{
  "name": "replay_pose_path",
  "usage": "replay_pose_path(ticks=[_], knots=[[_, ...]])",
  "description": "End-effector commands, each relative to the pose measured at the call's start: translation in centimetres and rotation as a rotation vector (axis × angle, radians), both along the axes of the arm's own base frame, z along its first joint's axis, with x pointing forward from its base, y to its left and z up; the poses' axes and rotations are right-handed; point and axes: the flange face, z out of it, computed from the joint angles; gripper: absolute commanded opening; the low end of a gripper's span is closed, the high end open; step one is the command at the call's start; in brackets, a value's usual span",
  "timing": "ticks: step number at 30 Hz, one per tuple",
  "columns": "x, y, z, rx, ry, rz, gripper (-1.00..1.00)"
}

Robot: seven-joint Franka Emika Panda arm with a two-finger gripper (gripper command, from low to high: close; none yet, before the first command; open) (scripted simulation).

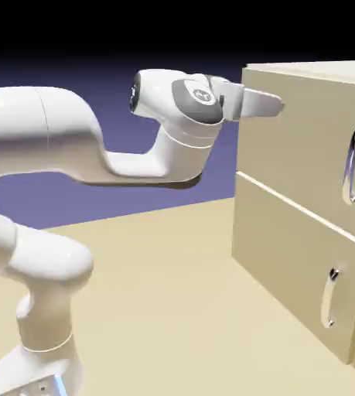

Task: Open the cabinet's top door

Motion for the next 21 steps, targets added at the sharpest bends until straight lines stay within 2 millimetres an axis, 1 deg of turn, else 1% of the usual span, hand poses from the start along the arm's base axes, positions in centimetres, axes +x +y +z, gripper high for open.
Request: replay_pose_path(ticks=[1,6,11,16,21], knots=[[0.2,-0.5,-0.2,0.004,-0.010,-0.002,1.00],[1.7,-3.1,-1.8,0.023,-0.051,-0.014,1.00],[3.6,-5.6,-4.3,0.041,-0.082,-0.025,1.00],[5.8,-7.8,-7.5,0.054,-0.103,-0.033,1.00],[8.2,-9.8,-11.4,0.062,-0.113,-0.036,1.00]])
